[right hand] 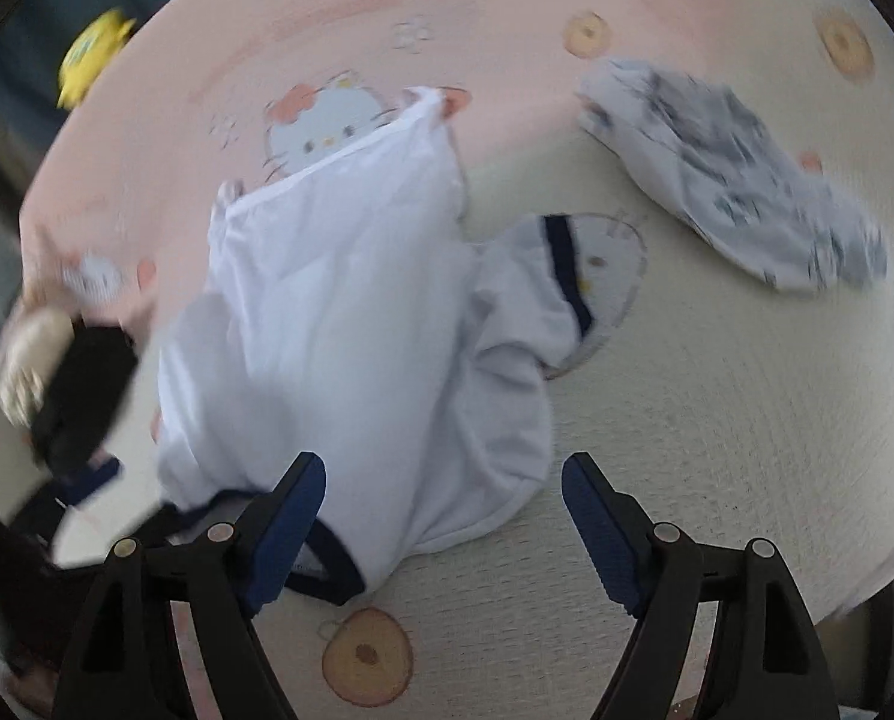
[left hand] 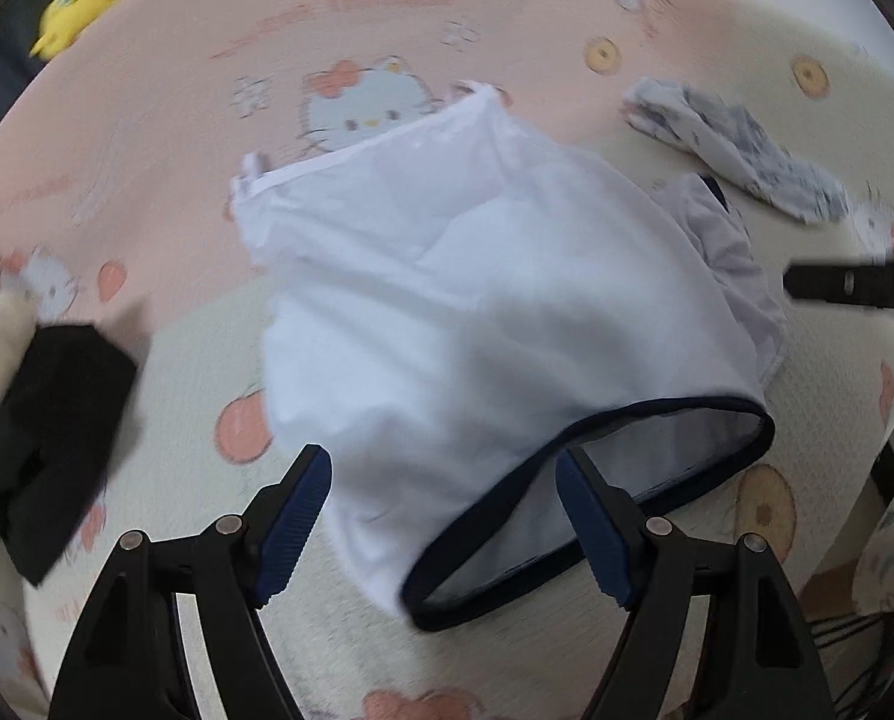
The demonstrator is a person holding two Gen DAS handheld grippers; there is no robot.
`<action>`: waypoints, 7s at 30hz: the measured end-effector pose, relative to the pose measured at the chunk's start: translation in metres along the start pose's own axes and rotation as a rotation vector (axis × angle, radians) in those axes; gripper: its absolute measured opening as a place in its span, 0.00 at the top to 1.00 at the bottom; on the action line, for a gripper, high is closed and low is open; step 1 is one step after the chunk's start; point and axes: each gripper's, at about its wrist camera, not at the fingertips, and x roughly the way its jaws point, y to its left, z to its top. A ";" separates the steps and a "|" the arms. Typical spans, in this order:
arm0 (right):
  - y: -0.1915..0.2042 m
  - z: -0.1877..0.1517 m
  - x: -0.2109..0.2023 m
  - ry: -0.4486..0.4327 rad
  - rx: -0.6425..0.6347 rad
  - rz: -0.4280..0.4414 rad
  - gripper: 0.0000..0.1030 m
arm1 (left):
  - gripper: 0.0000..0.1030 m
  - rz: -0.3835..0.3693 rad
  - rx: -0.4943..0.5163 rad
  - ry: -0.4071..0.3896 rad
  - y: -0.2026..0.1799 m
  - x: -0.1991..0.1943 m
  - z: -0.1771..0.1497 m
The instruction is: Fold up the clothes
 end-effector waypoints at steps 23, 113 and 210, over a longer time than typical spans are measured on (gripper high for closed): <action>-0.051 0.048 0.062 0.046 0.118 0.107 0.21 | 0.26 0.264 0.266 -0.097 -0.013 0.035 0.066; -0.178 0.086 0.135 0.097 0.652 0.486 1.00 | 0.21 -0.126 0.324 -0.068 -0.167 0.078 0.101; -0.072 0.039 0.042 -0.057 -0.009 -0.095 0.41 | 0.29 -0.302 -0.022 0.019 0.002 0.033 0.013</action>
